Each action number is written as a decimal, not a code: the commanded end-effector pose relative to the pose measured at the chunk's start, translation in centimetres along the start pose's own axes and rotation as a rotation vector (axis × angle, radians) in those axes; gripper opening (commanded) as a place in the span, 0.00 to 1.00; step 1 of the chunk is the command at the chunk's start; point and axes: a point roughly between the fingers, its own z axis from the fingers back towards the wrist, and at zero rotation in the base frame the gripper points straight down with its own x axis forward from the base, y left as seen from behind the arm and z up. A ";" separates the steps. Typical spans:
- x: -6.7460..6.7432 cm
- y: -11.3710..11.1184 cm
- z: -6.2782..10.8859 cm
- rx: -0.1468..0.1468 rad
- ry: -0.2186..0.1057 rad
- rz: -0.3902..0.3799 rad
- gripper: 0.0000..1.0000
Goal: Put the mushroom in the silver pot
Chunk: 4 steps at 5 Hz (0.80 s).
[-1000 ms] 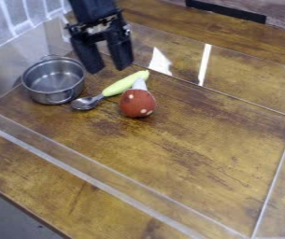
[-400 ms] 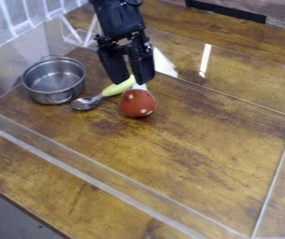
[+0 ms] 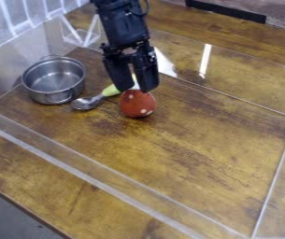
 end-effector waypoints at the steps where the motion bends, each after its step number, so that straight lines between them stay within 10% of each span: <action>1: 1.1 -0.7 1.4 0.018 -0.054 -0.062 1.00; 4: 1.6 0.2 1.3 -0.022 -0.070 -0.108 1.00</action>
